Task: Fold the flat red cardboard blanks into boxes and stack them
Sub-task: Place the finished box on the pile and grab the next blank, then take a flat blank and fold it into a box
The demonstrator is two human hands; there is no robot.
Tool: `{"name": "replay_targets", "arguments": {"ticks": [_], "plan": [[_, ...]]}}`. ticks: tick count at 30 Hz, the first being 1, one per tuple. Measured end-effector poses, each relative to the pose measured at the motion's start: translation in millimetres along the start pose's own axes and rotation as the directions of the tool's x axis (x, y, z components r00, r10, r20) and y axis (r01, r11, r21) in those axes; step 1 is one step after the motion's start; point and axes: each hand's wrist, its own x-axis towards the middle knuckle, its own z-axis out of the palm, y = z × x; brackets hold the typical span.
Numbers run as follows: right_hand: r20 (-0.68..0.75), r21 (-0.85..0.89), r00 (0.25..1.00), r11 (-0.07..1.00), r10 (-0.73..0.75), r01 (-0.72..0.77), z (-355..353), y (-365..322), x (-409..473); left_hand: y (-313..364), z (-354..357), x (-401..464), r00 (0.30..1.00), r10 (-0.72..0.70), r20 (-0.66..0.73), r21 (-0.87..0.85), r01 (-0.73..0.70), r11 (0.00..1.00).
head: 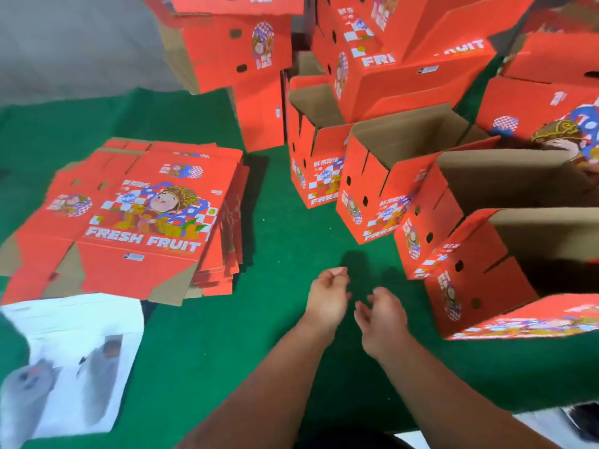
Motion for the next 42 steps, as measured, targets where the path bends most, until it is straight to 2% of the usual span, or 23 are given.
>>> {"name": "replay_targets", "arguments": {"ticks": [4, 9, 12, 14, 15, 16, 17, 19, 21, 23, 25, 27, 30, 32, 35, 37, 39, 41, 42], "plan": [[0.226, -0.020, 0.970, 0.995, -0.087, 0.094, 60, 9, -20, 11, -45, 4, 0.994, 0.048, -0.102, -0.039, -0.052, 0.998], [0.316, -0.086, 0.945, 0.989, -0.085, 0.118, 105, 20, -39, 29, -90, 12, 0.982, 0.094, -0.161, -0.113, -0.113, 0.987], [0.329, -0.128, 0.941, 0.984, -0.075, 0.124, 125, 28, -38, 41, -120, 20, 0.946, 0.261, -0.191, 0.066, -0.253, 0.965], [0.353, -0.174, 0.934, 0.976, -0.060, 0.129, 139, 31, -36, 51, -153, 29, 0.851, 0.467, -0.241, 0.326, -0.382, 0.865], [0.362, -0.207, 0.931, 0.969, -0.050, 0.133, 146, 32, -36, 55, -171, 35, 0.780, 0.563, -0.272, 0.508, -0.380, 0.773], [0.372, -0.236, 0.927, 0.961, -0.044, 0.140, 154, 33, -36, 58, -190, 41, 0.723, 0.621, -0.303, 0.678, -0.294, 0.674], [0.386, -0.267, 0.922, 0.953, -0.033, 0.146, 161, 35, -37, 59, -207, 46, 0.711, 0.615, -0.341, 0.786, -0.144, 0.602], [0.415, -0.325, 0.910, 0.930, -0.022, 0.170, 176, 38, -39, 55, -233, 54, 0.814, 0.453, -0.363, 0.852, 0.094, 0.515], [0.450, -0.379, 0.893, 0.904, -0.005, 0.197, 189, 41, -41, 41, -242, 59, 0.896, 0.327, -0.300, 0.912, 0.168, 0.375], [0.483, -0.417, 0.876, 0.884, 0.018, 0.211, 200, 44, -42, 32, -241, 57, 0.886, 0.390, -0.250, 0.953, 0.155, 0.260], [0.502, -0.439, 0.863, 0.874, 0.045, 0.210, 210, 45, -40, 32, -230, 46, 0.853, 0.477, -0.212, 0.964, 0.102, 0.246], [0.514, -0.425, 0.856, 0.884, 0.058, 0.195, 218, 43, -39, 33, -209, 35, 0.853, 0.498, -0.156, 0.968, 0.031, 0.249], [0.456, -0.339, 0.890, 0.925, 0.000, 0.173, 223, 31, -37, 23, -172, 15, 0.815, 0.578, -0.024, 0.972, -0.117, 0.204], [0.376, -0.313, 0.926, 0.937, -0.027, 0.155, 218, 20, -35, 14, -162, 10, 0.817, 0.574, 0.057, 0.948, -0.224, 0.225], [0.303, -0.287, 0.946, 0.936, -0.114, 0.204, 198, 5, -27, 9, -175, 16, 0.812, 0.576, 0.092, 0.861, -0.356, 0.364], [0.262, -0.269, 0.953, 0.937, -0.153, 0.224, 182, -8, -21, 13, -194, 21, 0.785, 0.618, -0.042, 0.825, -0.322, 0.464], [0.256, -0.243, 0.948, 0.937, -0.189, 0.252, 166, -20, -17, 19, -221, 26, 0.719, 0.629, -0.295, 0.771, -0.209, 0.601], [0.277, -0.245, 0.930, 0.918, -0.243, 0.313, 152, -28, -17, 27, -254, 30, 0.649, 0.561, -0.515, 0.673, -0.099, 0.733], [0.287, -0.244, 0.921, 0.910, -0.263, 0.336, 146, -30, -17, 31, -271, 33, 0.657, 0.488, -0.575, 0.600, -0.066, 0.797]]}}
